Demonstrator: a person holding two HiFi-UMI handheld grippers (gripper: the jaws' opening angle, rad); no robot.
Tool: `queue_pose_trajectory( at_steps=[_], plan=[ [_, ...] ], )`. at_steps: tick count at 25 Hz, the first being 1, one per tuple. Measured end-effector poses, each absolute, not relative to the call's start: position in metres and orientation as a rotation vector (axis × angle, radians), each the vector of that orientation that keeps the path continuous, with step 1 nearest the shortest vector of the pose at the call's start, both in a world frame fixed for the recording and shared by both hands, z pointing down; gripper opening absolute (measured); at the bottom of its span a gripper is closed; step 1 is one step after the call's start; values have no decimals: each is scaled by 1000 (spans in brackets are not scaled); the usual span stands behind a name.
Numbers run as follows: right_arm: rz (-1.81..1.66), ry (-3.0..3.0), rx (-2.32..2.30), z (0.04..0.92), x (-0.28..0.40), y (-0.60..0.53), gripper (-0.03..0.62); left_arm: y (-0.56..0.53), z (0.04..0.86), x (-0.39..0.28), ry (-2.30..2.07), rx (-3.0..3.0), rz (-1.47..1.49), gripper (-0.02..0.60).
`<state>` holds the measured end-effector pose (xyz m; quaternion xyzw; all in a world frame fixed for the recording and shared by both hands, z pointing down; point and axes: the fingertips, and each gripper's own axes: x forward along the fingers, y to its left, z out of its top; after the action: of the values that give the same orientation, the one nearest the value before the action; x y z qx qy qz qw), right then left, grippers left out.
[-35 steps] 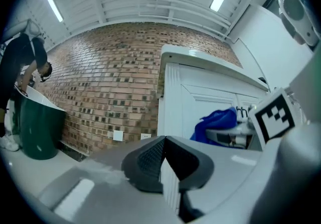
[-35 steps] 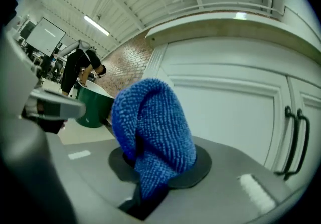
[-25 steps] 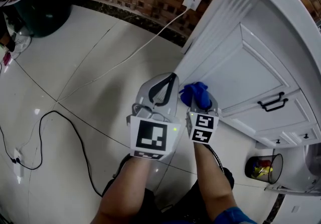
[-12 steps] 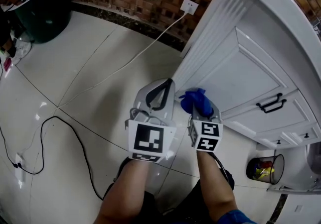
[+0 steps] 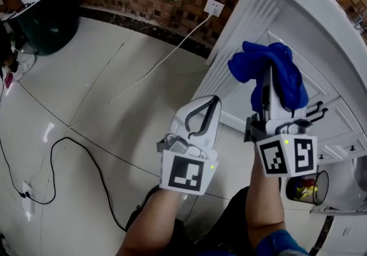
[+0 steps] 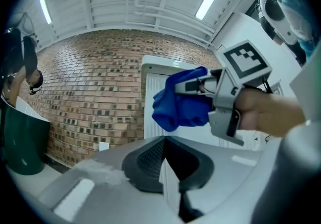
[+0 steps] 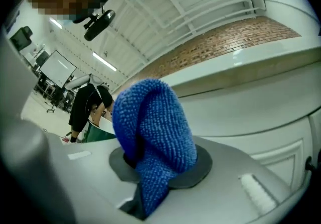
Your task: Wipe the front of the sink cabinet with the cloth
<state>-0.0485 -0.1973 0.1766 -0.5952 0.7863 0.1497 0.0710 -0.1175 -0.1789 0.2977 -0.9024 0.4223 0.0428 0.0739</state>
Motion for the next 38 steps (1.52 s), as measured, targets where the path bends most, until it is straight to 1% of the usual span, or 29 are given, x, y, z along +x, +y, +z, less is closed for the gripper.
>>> queue_pose_trajectory(
  at_steps=[5, 11, 17, 25, 31, 34, 38],
  plan=[
    [526, 2368, -1737, 142, -58, -210, 63, -182, 291, -134, 1314, -2700, 191, 2],
    [481, 2391, -1796, 155, -51, -236, 63, -189, 288, -160, 1381, -2678, 212, 2],
    [325, 2482, -1908, 235, -61, -248, 63, -194, 296, -165, 1398, -2700, 204, 2],
    [-78, 2674, -2098, 416, -59, -253, 74, -190, 303, -156, 1380, -2713, 130, 2],
    [-285, 2821, -2158, 519, -57, -253, 74, -184, 305, -159, 1404, -2715, 80, 3],
    [-376, 2842, -2152, 535, -50, -244, 74, -180, 311, -155, 1423, -2750, 51, 3],
    [-361, 2848, -2004, 490, -39, -219, 74, -183, 319, -135, 1399, -2779, 2, 2]
  ],
)
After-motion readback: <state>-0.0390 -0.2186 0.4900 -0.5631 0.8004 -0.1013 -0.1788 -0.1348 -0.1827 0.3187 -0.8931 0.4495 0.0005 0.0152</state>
